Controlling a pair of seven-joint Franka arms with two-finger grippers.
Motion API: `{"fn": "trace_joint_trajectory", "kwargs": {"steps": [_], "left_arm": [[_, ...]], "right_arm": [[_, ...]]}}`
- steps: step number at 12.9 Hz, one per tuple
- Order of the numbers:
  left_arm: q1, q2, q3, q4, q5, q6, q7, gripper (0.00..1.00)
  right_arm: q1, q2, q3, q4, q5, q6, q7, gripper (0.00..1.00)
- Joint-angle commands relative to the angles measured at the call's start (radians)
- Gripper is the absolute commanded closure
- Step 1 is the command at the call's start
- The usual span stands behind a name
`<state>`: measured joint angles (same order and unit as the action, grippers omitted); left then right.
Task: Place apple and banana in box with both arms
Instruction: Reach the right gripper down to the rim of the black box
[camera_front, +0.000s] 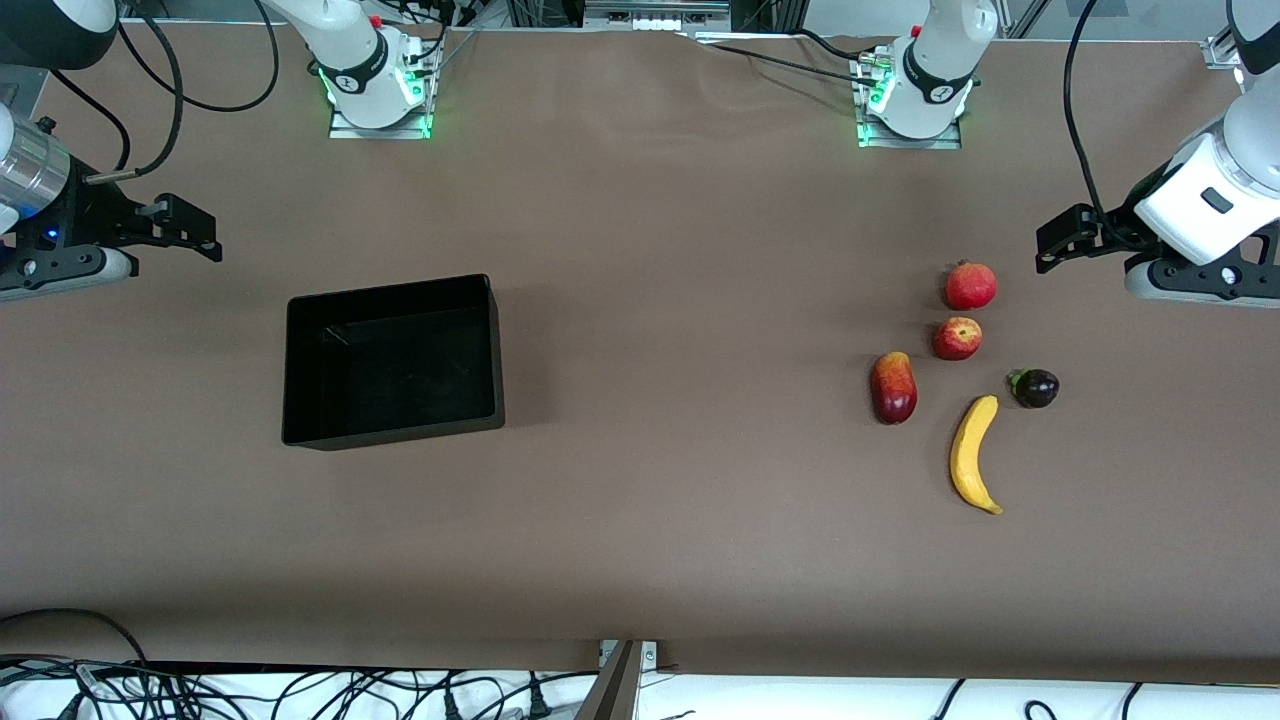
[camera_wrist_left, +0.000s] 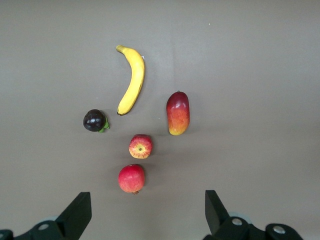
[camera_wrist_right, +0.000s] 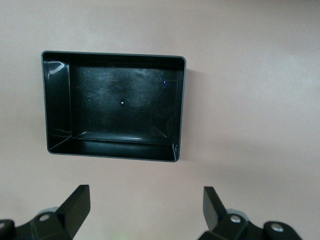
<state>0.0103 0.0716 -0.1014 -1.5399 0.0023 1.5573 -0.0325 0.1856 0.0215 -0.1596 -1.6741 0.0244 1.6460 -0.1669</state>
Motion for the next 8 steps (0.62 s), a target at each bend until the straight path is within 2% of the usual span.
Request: {"fn": "trace_joint_trajectory", "kwargs": {"steps": [1,6,8], "left_arm": [[-0.003,-0.003,-0.003,0.017,0.005,-0.025,0.003,0.00],[-0.003,-0.001,-0.024,0.017,0.013,-0.029,-0.001,0.00],[-0.001,-0.001,-0.024,0.017,0.013,-0.028,-0.001,0.00]], "right_arm": [[0.018,0.003,0.005,0.016,-0.027,-0.003,0.024,0.00],[0.023,0.027,0.005,0.002,-0.040,0.000,0.047,0.00],[0.023,0.060,0.003,-0.083,-0.043,0.102,0.081,0.00]]}}
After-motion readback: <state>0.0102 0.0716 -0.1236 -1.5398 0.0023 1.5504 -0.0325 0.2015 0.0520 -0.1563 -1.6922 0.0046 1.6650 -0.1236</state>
